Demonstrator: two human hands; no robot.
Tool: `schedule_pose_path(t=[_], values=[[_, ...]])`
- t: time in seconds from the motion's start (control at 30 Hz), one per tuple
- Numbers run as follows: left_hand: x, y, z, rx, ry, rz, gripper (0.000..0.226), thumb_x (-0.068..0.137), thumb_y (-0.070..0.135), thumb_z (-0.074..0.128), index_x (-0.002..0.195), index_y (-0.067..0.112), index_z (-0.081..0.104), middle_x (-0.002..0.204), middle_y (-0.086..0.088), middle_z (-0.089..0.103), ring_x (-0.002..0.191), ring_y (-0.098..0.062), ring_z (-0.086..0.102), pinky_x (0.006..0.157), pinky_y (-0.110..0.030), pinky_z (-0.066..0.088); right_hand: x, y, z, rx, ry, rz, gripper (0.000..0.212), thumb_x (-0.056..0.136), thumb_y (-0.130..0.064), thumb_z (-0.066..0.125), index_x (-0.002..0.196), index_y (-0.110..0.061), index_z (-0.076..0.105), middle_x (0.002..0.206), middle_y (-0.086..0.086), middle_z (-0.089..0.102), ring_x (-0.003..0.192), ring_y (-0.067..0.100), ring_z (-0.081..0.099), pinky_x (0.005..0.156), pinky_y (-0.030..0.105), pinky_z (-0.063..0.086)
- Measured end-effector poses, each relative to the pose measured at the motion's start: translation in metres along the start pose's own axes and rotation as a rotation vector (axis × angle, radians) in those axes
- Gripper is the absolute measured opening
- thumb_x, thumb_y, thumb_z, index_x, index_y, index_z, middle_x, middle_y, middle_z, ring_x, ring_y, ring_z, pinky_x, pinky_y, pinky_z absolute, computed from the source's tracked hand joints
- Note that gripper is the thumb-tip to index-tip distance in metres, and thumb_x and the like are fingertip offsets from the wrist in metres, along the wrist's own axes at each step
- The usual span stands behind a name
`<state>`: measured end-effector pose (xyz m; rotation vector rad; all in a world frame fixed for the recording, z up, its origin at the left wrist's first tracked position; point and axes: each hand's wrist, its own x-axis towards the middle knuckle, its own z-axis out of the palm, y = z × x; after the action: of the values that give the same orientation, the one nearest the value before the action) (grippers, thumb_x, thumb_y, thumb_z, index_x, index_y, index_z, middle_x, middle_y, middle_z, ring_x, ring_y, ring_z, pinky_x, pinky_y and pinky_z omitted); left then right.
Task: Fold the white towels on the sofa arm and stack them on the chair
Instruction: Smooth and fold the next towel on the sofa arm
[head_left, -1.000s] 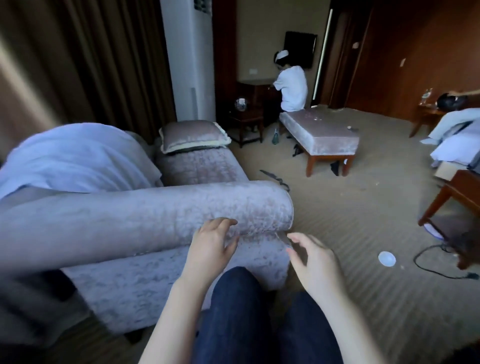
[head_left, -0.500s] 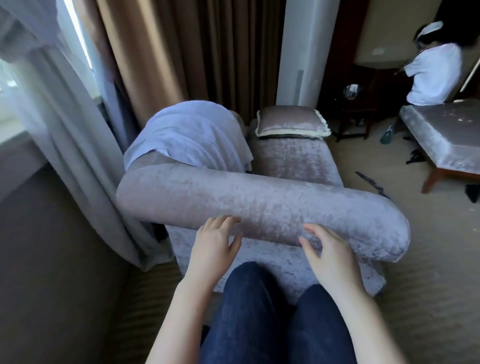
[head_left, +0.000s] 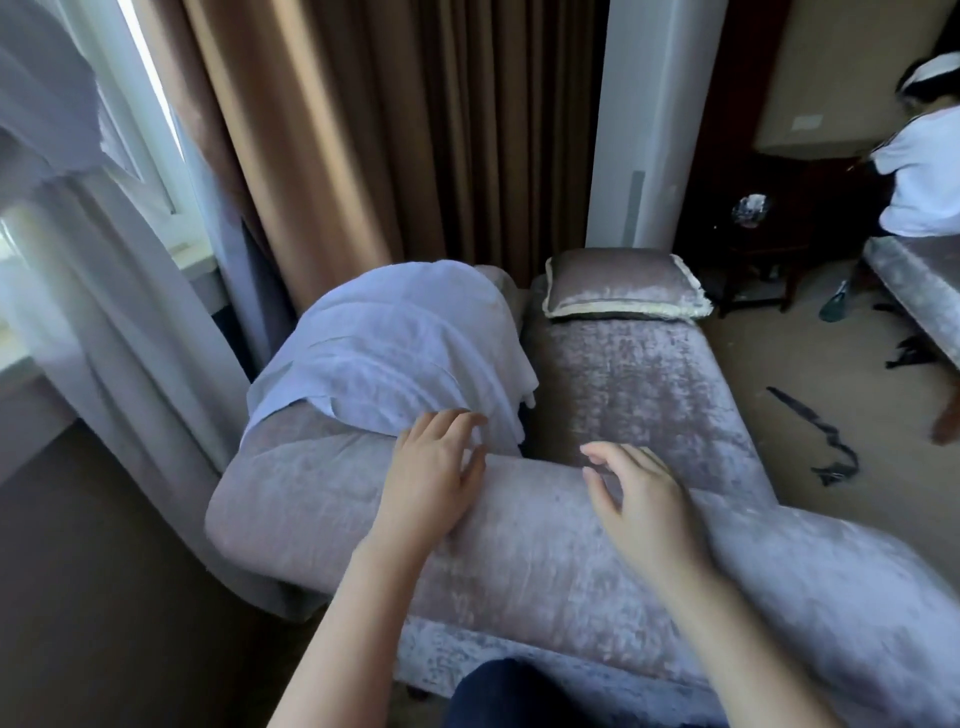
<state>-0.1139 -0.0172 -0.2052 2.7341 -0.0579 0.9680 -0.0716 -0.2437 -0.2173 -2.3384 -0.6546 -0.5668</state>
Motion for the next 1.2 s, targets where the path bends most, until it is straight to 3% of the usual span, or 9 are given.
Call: schedule_pose_path(t=[0.1,0.23,0.4,0.57,0.67,0.8,0.9,1.07,1.2], values=[[0.044,-0.028,0.021,0.082,-0.016,-0.037,0.026,0.083,0.018,0.064,0.108,0.013,0.067,0.106,-0.003,0.068,0.097,-0.031,0.062,0.075,-0.042,0.049,0.044,-0.002,0.028,-0.019,0.011,-0.017,0.019,0.086,-0.016,0.067,0.105,-0.018,0.068,0.096,-0.004,0.069,0.088,0.023,0.064,0.069,0.036,0.054],[0.065,-0.049,0.04,0.001,0.02,-0.139,0.025,0.085,0.021,0.056,0.105,0.012,0.067,0.101,-0.004,0.068,0.096,-0.03,0.062,0.075,-0.043,0.049,0.096,-0.013,0.066,-0.027,-0.024,-0.11,0.015,0.083,-0.01,0.067,0.096,-0.018,0.068,0.09,-0.004,0.068,0.085,0.022,0.062,0.067,0.033,0.052],[0.064,-0.054,0.048,0.015,0.113,-0.14,0.027,0.08,0.024,0.045,0.093,0.014,0.066,0.09,-0.001,0.067,0.086,-0.027,0.061,0.068,-0.041,0.05,0.16,-0.036,0.115,-0.04,0.004,-0.124,0.011,0.083,-0.009,0.066,0.092,-0.015,0.069,0.086,0.002,0.068,0.082,0.029,0.063,0.068,0.036,0.048],[0.065,-0.058,0.053,0.022,0.159,-0.197,0.012,0.076,0.014,0.057,0.086,0.013,0.064,0.081,0.0,0.065,0.078,-0.026,0.059,0.063,-0.04,0.05,0.203,-0.05,0.154,-0.07,-0.095,0.043,0.03,0.096,-0.019,0.053,0.124,-0.014,0.057,0.124,0.005,0.059,0.119,0.025,0.049,0.092,0.035,0.04],[0.065,-0.058,0.054,0.01,0.166,-0.204,0.012,0.074,0.012,0.059,0.085,0.013,0.063,0.081,0.001,0.065,0.079,-0.025,0.059,0.063,-0.04,0.049,0.213,-0.038,0.17,-0.145,-0.139,0.113,0.038,0.097,-0.029,0.05,0.132,-0.014,0.05,0.132,0.007,0.054,0.124,0.026,0.045,0.095,0.037,0.039],[0.065,-0.058,0.054,-0.005,0.172,-0.207,0.011,0.075,0.012,0.057,0.085,0.013,0.062,0.08,0.001,0.064,0.08,-0.025,0.059,0.063,-0.039,0.048,0.219,-0.026,0.178,-0.119,-0.085,0.11,0.024,0.097,-0.025,0.05,0.11,-0.011,0.065,0.109,0.01,0.065,0.108,0.029,0.053,0.08,0.035,0.04],[0.065,-0.059,0.054,0.009,0.17,-0.21,0.012,0.075,0.014,0.054,0.085,0.013,0.061,0.08,0.001,0.064,0.08,-0.025,0.059,0.062,-0.038,0.048,0.221,-0.02,0.174,-0.087,-0.054,0.086,0.022,0.097,-0.018,0.05,0.09,-0.006,0.066,0.091,0.013,0.066,0.098,0.03,0.054,0.07,0.034,0.035],[0.065,-0.06,0.056,0.026,0.16,-0.216,0.021,0.076,0.021,0.043,0.084,0.013,0.06,0.079,0.0,0.062,0.078,-0.026,0.058,0.06,-0.038,0.048,0.215,-0.019,0.161,-0.052,-0.091,0.009,0.019,0.099,-0.019,0.048,0.088,-0.009,0.061,0.094,0.01,0.064,0.095,0.029,0.055,0.079,0.038,0.037],[0.064,-0.059,0.056,0.059,0.175,-0.252,0.015,0.072,0.012,0.055,0.085,0.012,0.061,0.081,0.0,0.063,0.078,-0.026,0.06,0.06,-0.038,0.048,0.197,-0.032,0.135,-0.061,-0.012,-0.14,0.017,0.096,-0.016,0.051,0.082,-0.012,0.06,0.085,0.006,0.064,0.088,0.028,0.057,0.08,0.038,0.038]])
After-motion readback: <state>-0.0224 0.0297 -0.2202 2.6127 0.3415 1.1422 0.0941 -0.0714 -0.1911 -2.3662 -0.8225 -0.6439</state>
